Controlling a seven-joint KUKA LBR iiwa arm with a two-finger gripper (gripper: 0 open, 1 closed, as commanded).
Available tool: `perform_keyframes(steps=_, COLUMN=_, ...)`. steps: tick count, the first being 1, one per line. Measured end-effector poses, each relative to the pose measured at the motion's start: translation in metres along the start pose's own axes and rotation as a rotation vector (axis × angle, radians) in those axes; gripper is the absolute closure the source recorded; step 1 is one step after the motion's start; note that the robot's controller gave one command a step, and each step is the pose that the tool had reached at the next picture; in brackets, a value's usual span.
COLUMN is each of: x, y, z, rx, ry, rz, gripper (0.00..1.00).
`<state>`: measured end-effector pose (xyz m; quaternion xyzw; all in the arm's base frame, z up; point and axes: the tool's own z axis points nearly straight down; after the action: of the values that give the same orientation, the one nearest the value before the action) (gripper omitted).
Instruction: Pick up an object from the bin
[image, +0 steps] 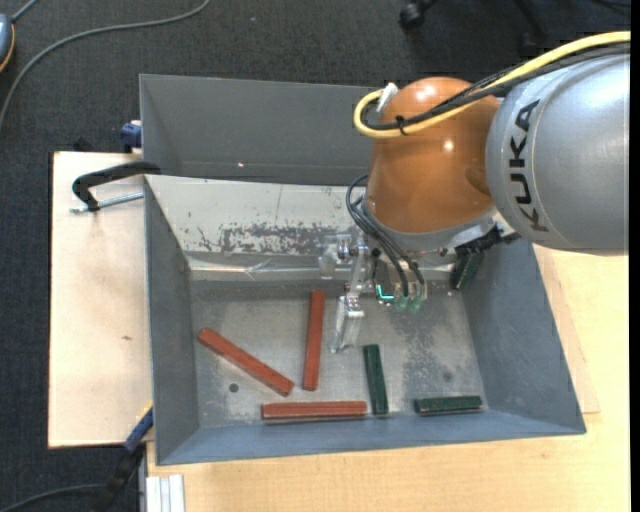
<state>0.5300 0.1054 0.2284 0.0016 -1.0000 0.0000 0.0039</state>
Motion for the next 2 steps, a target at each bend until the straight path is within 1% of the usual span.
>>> perform_keyframes(steps=1, x=0.0080, y=-0.0071, z=0.1567, rx=0.001, ry=-0.001, rz=-0.302, gripper=0.00)
perform_keyframes(steps=2, x=0.0062, y=-0.0069, z=0.1533, rx=0.000, ry=-0.007, rz=-0.300, gripper=1.00)
